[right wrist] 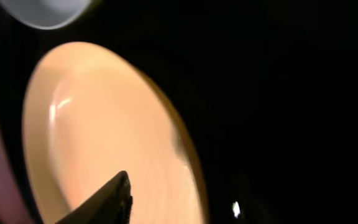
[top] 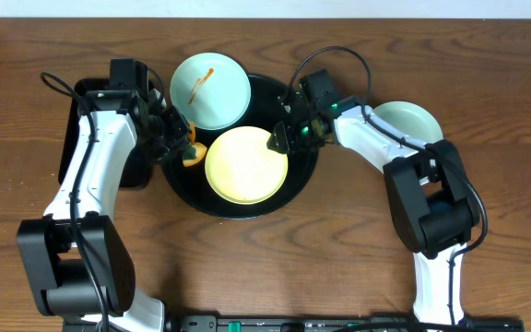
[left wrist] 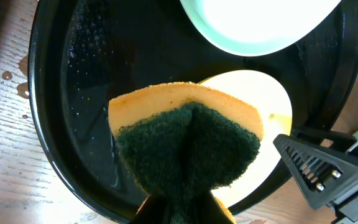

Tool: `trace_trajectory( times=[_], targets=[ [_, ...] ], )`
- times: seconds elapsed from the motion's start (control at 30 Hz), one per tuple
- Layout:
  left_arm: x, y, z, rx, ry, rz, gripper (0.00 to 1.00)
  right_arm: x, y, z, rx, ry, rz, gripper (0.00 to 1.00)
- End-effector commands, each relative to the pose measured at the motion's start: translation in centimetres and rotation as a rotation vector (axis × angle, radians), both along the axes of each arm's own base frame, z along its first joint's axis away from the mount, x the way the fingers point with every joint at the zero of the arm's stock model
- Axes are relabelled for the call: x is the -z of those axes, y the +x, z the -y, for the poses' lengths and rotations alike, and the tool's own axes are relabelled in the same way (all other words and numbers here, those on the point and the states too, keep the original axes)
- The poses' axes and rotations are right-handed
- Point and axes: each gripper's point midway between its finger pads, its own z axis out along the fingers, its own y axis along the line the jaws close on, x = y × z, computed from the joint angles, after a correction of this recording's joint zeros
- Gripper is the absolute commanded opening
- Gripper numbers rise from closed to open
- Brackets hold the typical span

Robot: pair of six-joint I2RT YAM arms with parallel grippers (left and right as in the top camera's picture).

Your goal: Clean dirty plates on tray and stack at the side

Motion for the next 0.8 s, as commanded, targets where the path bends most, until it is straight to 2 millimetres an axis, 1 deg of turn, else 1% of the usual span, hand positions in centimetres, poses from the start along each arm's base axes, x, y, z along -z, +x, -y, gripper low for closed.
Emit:
trace_trajectory(
  times=[0.0, 0.1, 0.17, 0.33, 0.4, 0.47, 0.57, 0.67, 0.73, 0.77],
  targets=[
    [-0.2, 0.4, -0.4, 0.012, 0.018, 0.016, 0.08, 2.6, -1.4, -0.6, 0.0, 0.045, -0.116, 0.56],
    [-0.2, 0.4, -0.4, 0.012, 0.018, 0.016, 0.08, 3.1, -1.5, -1.0, 0.001, 0.067, -0.138, 0.63],
    [-0.2, 0.4, -0.4, 0.012, 0.018, 0.016, 0.08, 3.7, -1.6, -1.0, 0.006, 0.067, -0.152, 0.64],
    [-0.1, 0.3, -0.4, 0.012, 0.018, 0.014, 0.08, 5.0, -1.9, -0.8, 0.016, 0.053, -0.18, 0.64],
    [-0.1, 0.3, -0.4, 0.012, 0.018, 0.013, 0.08, 5.5, -2.1, -0.7, 0.03, 0.046, -0.204, 0.61],
    [-0.1, 0.3, -0.4, 0.012, 0.018, 0.013, 0.08, 5.9, -2.4, -0.6, 0.044, 0.039, -0.229, 0.56],
    [-0.1, 0.3, -0.4, 0.012, 0.018, 0.013, 0.08, 6.3, -2.7, -0.4, 0.051, 0.03, -0.252, 0.4],
    [-0.1, 0.3, -0.4, 0.012, 0.017, 0.012, 0.08, 6.3, -2.7, -0.4, 0.052, 0.03, -0.253, 0.16],
    [-0.1, 0.3, -0.4, 0.012, 0.018, 0.012, 0.08, 6.3, -2.7, -0.4, 0.052, 0.03, -0.253, 0.01],
    [-0.1, 0.3, -0.4, 0.012, 0.018, 0.012, 0.08, 6.3, -2.7, -0.4, 0.052, 0.03, -0.253, 0.01]
  ],
)
